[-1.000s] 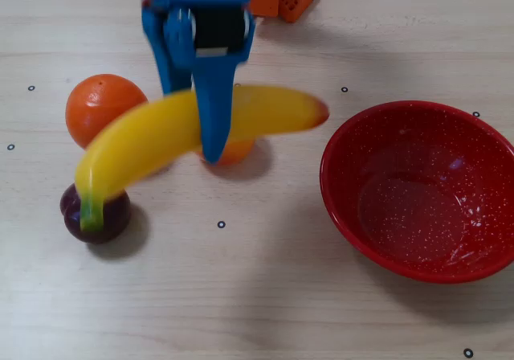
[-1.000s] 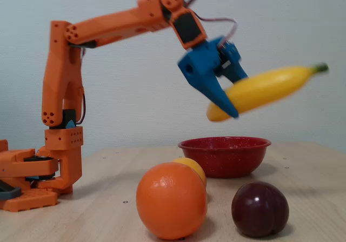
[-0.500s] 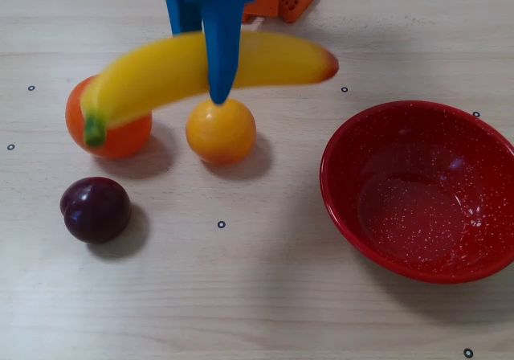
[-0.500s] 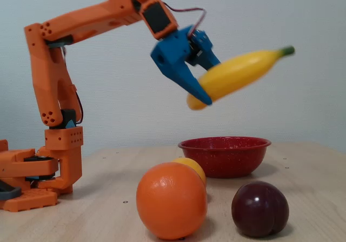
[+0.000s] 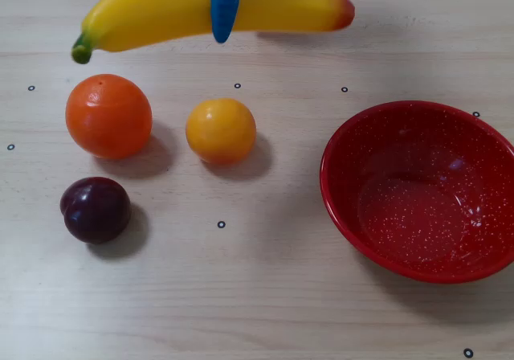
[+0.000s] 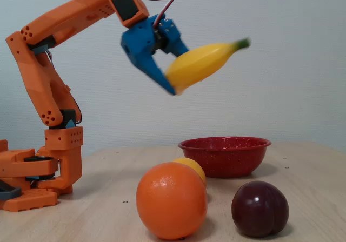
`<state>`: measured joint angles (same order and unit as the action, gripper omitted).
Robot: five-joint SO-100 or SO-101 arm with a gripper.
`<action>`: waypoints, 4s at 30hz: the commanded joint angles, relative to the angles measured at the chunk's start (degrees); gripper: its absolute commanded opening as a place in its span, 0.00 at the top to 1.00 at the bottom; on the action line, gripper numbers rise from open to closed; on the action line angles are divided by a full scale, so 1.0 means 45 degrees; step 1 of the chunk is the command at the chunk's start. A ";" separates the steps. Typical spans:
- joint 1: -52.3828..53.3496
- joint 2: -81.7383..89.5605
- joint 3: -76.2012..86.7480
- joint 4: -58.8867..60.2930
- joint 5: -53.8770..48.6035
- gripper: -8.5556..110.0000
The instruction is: Put banana in the red bowl.
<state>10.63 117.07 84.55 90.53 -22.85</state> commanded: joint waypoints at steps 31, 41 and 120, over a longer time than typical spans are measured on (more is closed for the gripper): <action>-0.6289 -0.2422 -0.2109 -0.2578 0.1621 0.93; -0.7637 -0.4824 -0.4941 -0.2305 0.1602 0.93; -0.6230 -0.9004 -0.6367 -0.3828 -0.0332 0.78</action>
<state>-19.34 66.36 58.27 75.15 -25.75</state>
